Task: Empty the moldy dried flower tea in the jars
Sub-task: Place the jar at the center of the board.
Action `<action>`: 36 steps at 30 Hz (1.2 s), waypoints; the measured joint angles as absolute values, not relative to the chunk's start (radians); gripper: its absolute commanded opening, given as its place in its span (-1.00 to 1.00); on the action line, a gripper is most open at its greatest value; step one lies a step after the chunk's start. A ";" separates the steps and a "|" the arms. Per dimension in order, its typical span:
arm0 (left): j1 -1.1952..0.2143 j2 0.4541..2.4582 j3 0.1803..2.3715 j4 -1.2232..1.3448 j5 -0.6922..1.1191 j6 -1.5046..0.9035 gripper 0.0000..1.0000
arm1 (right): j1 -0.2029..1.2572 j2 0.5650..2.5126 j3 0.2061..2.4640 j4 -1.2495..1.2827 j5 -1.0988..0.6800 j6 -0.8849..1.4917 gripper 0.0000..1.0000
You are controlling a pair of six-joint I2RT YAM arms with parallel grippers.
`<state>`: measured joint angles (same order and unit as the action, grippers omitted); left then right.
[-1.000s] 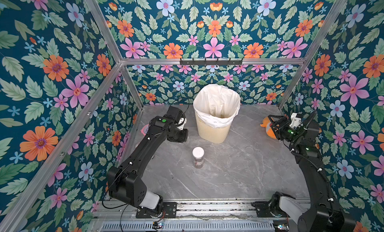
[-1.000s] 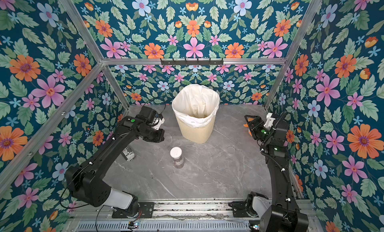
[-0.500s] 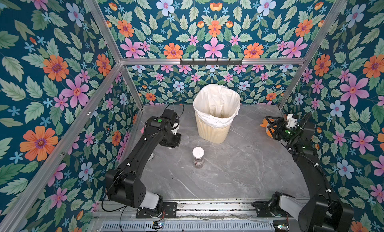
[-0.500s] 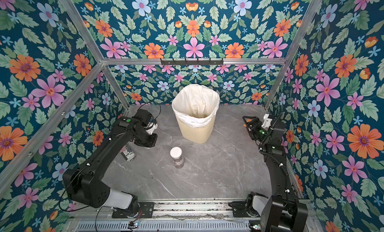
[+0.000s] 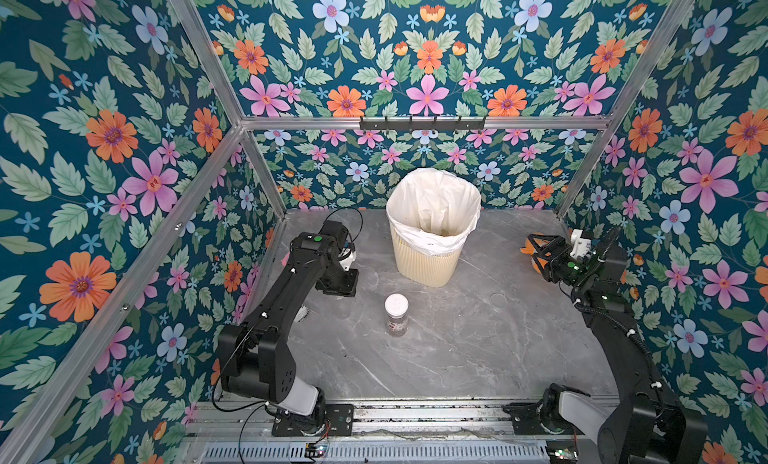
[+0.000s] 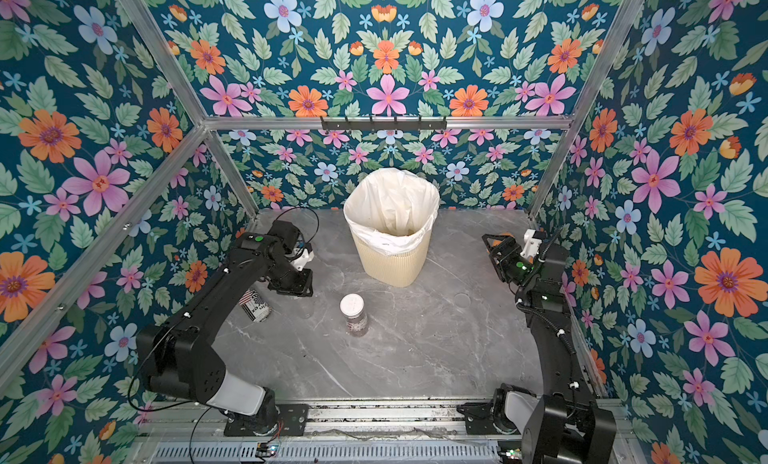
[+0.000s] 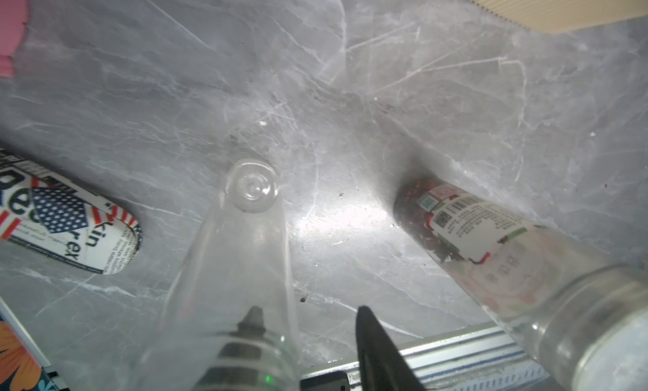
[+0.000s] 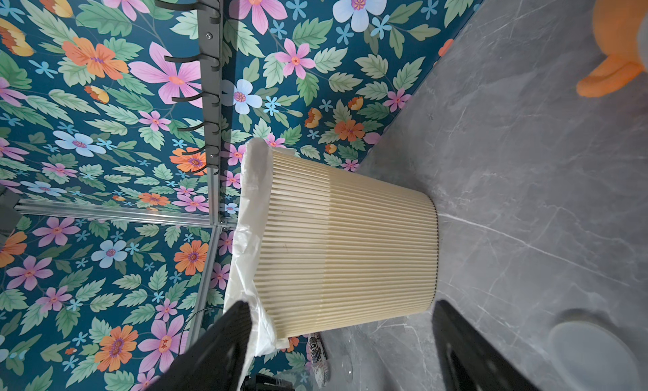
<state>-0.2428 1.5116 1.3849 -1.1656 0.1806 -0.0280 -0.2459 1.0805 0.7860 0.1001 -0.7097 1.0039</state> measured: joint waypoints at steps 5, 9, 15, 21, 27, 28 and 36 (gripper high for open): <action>-0.216 1.513 1.400 -1.146 0.160 -0.027 0.14 | -0.237 1.081 0.784 0.098 -0.710 1.000 0.64; -0.210 1.523 1.405 -1.133 0.160 -0.024 0.10 | -0.228 1.079 0.783 0.096 -0.706 0.994 0.64; -0.210 1.525 1.417 -1.130 0.161 -0.019 0.09 | -0.215 1.079 0.785 0.088 -0.703 0.992 0.64; -0.209 1.494 1.445 -1.129 0.160 -0.018 0.09 | -0.204 1.079 0.787 0.071 -0.699 0.989 0.63; -0.209 1.453 1.460 -1.134 0.129 -0.021 0.12 | -0.190 1.079 0.798 0.063 -0.680 0.987 0.63; -0.209 1.442 1.472 -1.135 0.121 -0.025 0.12 | -0.187 1.078 0.802 0.063 -0.678 0.984 0.63; -0.258 1.435 1.613 -1.132 0.081 -0.051 0.19 | -0.154 1.070 0.804 0.042 -0.647 0.961 0.60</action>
<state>-0.2584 1.4353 1.6131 -1.1324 0.0814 -0.0509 -0.1539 1.0702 0.8036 0.0422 -0.6468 0.9611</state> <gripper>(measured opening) 0.581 0.800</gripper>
